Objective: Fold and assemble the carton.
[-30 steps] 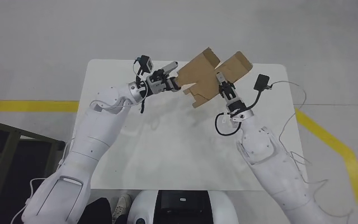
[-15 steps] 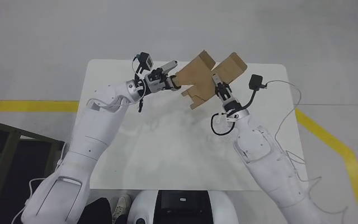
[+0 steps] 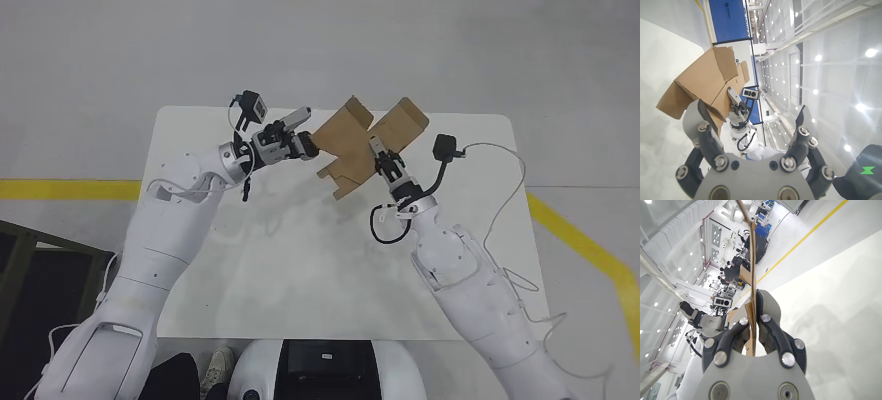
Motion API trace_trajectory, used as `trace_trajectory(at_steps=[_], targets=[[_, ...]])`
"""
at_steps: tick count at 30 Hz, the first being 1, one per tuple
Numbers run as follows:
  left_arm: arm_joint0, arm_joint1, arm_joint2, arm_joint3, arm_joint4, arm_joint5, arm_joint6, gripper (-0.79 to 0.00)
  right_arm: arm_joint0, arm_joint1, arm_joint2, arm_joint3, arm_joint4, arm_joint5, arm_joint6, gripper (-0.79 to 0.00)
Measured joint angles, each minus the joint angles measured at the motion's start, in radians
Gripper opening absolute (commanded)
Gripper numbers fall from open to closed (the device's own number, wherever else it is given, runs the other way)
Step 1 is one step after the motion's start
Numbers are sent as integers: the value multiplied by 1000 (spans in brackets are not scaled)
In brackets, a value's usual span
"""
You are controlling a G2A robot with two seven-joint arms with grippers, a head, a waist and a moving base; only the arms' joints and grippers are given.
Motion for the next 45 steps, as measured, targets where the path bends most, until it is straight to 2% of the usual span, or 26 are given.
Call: trace_trajectory(at_steps=[15, 16, 17, 18, 19, 21, 22, 26, 32, 39, 40, 45], targets=[[-19, -6, 22, 34, 45, 9, -12, -9, -12, -19, 19, -10, -26, -2, 13, -785], [-19, -6, 23, 36, 48, 9, -14, -95, -13, -20, 20, -11, -29, -2, 13, -785], [-21, -7, 25, 37, 52, 8, -18, -215, -14, -21, 21, -12, -32, -3, 15, -785], [-22, -7, 27, 39, 54, 8, -21, -283, -15, -22, 22, -13, -34, -3, 16, -785], [-23, -7, 28, 41, 56, 8, -23, -280, -15, -23, 24, -13, -36, -3, 17, -785], [-26, -8, 30, 47, 60, 11, -25, -379, -18, -25, 27, -14, -40, -3, 20, -785], [-27, -8, 31, 51, 61, 14, -26, -394, -19, -25, 29, -15, -42, -4, 21, -785], [-33, -10, 35, 63, 67, 22, -32, -366, -25, -29, 37, -20, -48, -7, 27, -785], [-44, -11, 42, 85, 85, 47, -38, -428, -30, -34, 44, -23, -65, -9, 36, -785], [-55, -12, 48, 98, 101, 65, -50, -406, -33, -40, 52, -25, -88, -4, 43, -785], [-56, -12, 48, 98, 104, 66, -50, -422, -34, -41, 53, -25, -93, -2, 43, -785], [-57, -8, 44, 97, 129, 79, -53, -650, -37, -45, 58, -31, -123, 3, 34, -785]])
